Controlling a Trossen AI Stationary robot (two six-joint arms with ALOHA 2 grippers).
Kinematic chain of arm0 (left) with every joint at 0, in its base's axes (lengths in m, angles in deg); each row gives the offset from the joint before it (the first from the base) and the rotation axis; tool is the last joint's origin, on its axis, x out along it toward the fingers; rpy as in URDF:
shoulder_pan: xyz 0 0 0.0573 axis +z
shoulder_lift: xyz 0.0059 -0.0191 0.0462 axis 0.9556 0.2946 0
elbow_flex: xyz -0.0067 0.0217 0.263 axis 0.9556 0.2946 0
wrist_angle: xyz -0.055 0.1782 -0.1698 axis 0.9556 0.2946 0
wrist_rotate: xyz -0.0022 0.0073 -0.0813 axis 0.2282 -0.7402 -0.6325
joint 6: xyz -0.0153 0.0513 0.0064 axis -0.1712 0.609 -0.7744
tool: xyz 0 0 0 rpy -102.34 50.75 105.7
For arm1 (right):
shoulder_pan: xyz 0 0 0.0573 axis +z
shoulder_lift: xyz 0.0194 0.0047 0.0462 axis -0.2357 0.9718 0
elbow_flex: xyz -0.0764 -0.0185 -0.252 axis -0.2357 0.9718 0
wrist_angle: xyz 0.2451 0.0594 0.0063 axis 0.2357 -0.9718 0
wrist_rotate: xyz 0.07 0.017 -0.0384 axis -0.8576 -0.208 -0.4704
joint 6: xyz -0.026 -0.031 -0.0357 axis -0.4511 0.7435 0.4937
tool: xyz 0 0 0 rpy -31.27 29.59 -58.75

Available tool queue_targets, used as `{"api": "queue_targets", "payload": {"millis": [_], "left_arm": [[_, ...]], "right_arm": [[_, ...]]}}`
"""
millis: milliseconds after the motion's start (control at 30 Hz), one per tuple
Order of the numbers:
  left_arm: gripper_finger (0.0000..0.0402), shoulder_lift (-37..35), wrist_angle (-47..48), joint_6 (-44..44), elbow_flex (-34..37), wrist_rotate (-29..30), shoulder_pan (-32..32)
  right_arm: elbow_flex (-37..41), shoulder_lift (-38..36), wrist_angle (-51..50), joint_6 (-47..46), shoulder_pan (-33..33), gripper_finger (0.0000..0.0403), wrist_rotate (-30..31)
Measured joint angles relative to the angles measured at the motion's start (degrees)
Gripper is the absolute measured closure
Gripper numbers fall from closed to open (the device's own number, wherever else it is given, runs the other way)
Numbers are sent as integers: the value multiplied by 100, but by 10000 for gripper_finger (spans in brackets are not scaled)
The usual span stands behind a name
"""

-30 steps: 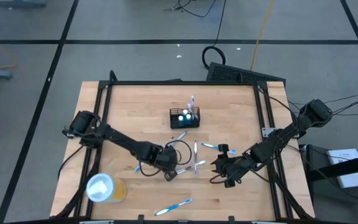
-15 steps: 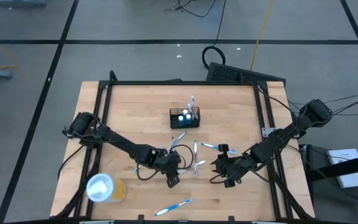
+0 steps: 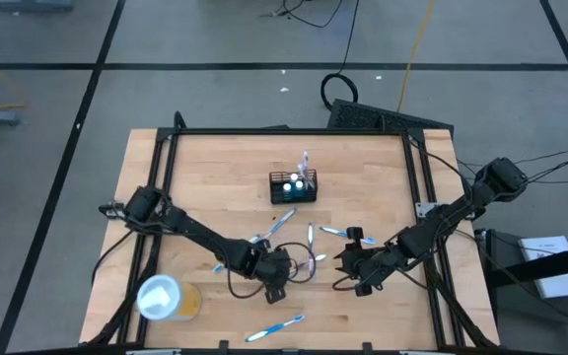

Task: Pick & Place toothbrushing station
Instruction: Put the purple toothbrush into the black organizer

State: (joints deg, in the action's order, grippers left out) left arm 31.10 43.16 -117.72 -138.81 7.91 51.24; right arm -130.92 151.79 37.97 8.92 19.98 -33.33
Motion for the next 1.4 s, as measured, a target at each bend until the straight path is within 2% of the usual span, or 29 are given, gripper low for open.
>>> {"api": "queue_targets", "payload": {"millis": [167,400,567,700,833,900,1000,1167,1400], "left_arm": [[237,282,601,262,-475,229,-7],[306,709,819,311,-701,361,-27],[358,681,941,314,-690,556,-48],[359,526,1012,548,-657,866,-66],[361,384,1365,573,-632,1446,-38],[390,295,1589,535,-635,1656,-31],[400,214,1848,433,-612,1765,-48],[400,-84,1755,368,-466,1781,-162],[401,-251,960,448,-201,1642,-267]], "right_arm": [[0,0,11,-43,-22,275,0],[0,0,20,-185,-20,275,0],[0,0,50,-222,-20,275,2],[0,0,65,-271,-20,275,4],[0,0,65,-327,-19,275,135],[0,0,67,-330,-14,275,281],[0,0,70,-372,-16,275,306],[0,0,100,-448,-14,275,306],[0,0,169,-472,-14,275,292]]}}
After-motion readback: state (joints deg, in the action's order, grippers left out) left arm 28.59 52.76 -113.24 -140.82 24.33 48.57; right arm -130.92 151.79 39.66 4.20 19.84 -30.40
